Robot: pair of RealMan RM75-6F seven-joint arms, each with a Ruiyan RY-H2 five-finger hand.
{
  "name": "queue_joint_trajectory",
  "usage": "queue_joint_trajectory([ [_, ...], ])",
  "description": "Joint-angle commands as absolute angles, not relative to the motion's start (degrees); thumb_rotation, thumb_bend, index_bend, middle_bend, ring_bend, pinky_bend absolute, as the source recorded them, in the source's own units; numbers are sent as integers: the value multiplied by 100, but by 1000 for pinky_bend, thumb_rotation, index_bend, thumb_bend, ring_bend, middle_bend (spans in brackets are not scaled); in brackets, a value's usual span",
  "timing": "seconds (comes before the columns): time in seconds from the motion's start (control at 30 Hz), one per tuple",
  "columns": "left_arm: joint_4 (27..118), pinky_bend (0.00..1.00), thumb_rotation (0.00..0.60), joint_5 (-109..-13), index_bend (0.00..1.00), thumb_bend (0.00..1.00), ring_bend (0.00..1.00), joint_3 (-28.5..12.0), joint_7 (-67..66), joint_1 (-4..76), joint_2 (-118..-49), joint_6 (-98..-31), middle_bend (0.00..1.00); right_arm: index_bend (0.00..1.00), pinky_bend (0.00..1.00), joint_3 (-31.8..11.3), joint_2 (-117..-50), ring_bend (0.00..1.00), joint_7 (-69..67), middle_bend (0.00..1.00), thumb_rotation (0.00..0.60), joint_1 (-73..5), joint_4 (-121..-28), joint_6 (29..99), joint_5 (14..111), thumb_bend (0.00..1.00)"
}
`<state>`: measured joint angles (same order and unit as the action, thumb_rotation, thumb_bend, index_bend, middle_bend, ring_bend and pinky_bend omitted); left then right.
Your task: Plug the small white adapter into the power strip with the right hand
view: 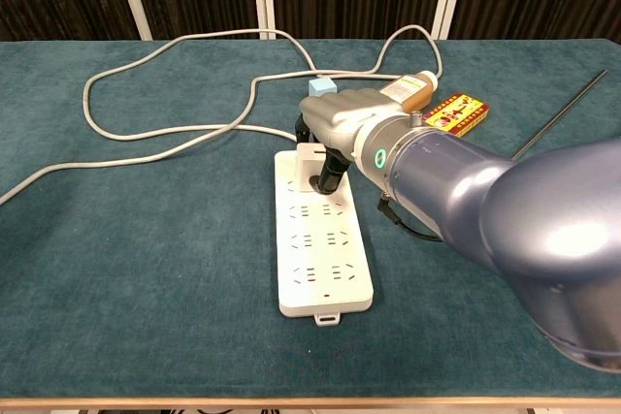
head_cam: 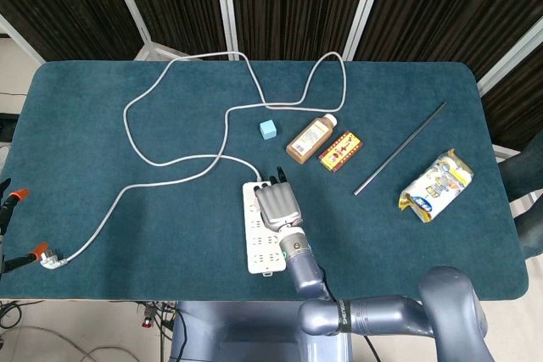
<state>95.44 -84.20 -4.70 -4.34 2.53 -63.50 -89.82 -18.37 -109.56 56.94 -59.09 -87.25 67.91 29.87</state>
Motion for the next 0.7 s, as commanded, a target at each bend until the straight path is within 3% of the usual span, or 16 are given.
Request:
queue_joint_trajectory([
  [0.03, 9545, 0, 600, -8419, 190, 92, 0, -470, -432, 253, -6349, -8982, 0, 428, 54, -1832, -10939, 200, 5696, 371, 600, -5915, -8738, 6792, 2976, 549],
  [0.7, 9544, 0, 600, -8417, 191, 92, 0, -457, -483, 267, -6366, -8948, 0, 302, 40, -1791, -10588, 110, 5805, 252, 600, -5936, -9278, 6865, 2779, 550],
])
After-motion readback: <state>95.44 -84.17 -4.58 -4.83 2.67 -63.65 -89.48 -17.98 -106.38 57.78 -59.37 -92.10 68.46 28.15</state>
